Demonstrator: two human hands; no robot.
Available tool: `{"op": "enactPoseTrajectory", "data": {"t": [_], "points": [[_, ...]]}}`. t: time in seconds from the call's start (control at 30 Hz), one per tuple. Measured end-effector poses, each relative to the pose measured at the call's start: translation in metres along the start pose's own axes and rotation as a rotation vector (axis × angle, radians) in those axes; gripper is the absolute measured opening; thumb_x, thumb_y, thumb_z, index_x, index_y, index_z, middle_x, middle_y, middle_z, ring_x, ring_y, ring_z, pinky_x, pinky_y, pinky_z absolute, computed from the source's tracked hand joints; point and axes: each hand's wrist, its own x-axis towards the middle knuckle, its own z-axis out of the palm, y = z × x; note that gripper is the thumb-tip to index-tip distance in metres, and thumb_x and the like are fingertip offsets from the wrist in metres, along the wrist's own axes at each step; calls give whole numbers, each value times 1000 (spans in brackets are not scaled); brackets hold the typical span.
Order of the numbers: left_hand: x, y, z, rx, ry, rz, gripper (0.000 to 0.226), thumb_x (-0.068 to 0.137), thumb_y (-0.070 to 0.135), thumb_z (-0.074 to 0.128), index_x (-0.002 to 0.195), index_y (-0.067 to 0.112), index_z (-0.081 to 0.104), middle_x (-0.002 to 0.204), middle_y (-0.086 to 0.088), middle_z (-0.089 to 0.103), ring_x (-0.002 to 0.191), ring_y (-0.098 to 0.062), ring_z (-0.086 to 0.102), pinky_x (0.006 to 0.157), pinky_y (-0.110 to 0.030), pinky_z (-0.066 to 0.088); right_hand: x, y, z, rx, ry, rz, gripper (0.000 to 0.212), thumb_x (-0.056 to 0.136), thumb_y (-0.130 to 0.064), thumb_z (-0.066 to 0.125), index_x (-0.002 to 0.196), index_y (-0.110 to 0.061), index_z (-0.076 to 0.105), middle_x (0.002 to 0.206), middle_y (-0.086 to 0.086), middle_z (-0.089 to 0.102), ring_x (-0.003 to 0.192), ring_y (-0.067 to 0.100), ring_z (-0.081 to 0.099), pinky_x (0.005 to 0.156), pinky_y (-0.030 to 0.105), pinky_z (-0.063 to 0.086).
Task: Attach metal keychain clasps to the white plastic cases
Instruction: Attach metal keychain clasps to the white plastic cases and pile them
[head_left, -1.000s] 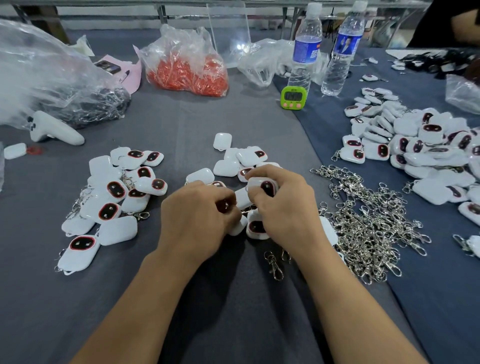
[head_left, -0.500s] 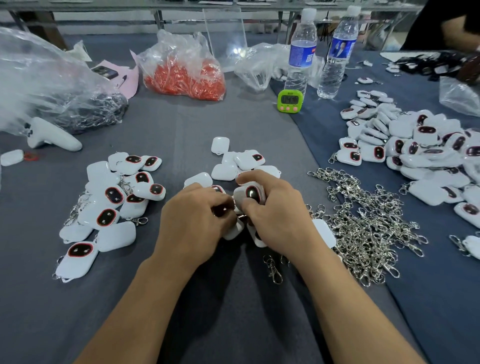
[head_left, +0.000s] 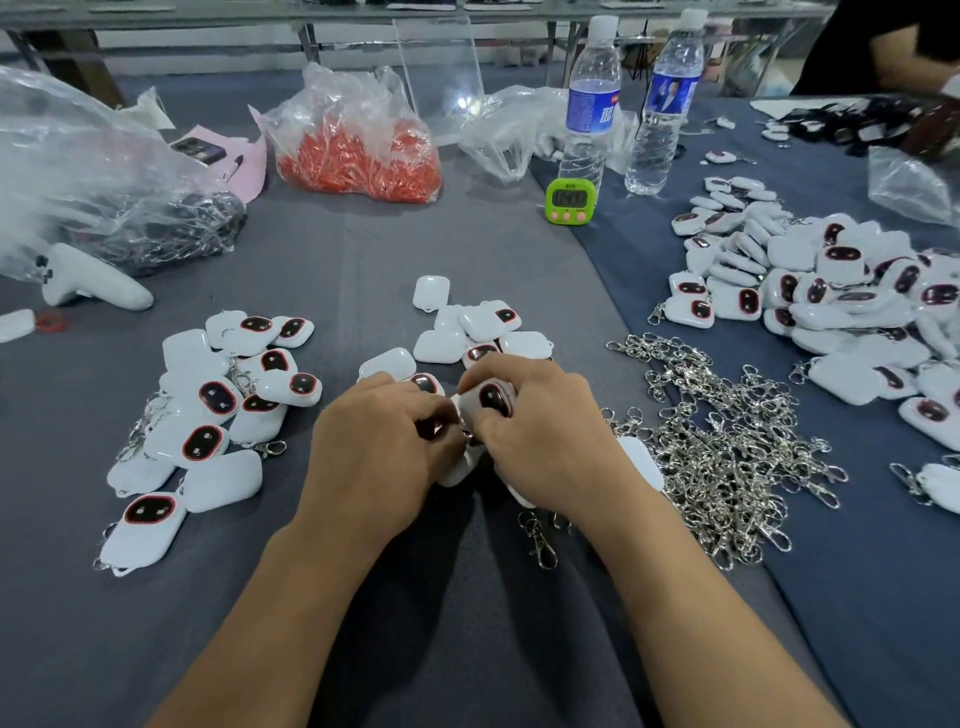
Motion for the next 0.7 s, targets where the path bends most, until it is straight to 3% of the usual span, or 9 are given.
{"op": "enactPoseTrajectory", "data": {"t": [0.1,0.3,0.4,0.47,0.57,0.7], "points": [[0,-1,0,17,-5,7,7,75,22,86,77,19,80,67,4,67,68,-18,50,59,-32,39,0,-1,-1,-21,0,30,15,87,-18,62,90,-30,71,73,-12,64,75,1,58,62,19,47],[-2,1,0,91,66,48,10,71,25,83,67,23,75,60,8,60,65,-13,40,56,-26,31,0,1,2,17,18,58,16,86,-18,63,89,-30,73,63,-21,59,69,-5,57,56,6,40],[-3,1,-1,79,73,54,7,71,29,73,68,24,74,61,9,61,65,-15,44,55,-28,34,1,3,6,104,25,132,15,82,-19,65,85,-32,72,66,-17,65,68,2,62,60,10,46],[-3,3,-1,18,84,7,4,71,30,73,70,27,75,64,10,64,68,-14,49,57,-31,41,2,3,5,248,-5,218,18,76,-16,65,85,-31,72,64,-7,68,60,13,66,57,26,53],[-1,4,-1,-162,85,-99,8,73,27,80,73,33,76,67,16,65,73,-8,54,64,-13,40,4,3,3,485,-68,301,20,69,-10,63,81,-21,73,58,6,66,44,18,57,42,23,41],[3,3,-1,-436,52,-261,16,76,25,85,79,40,79,73,25,70,66,-2,64,59,-8,44,6,4,-2,706,-94,333,16,76,-4,59,80,-12,72,63,11,65,42,18,50,37,21,32]]}}
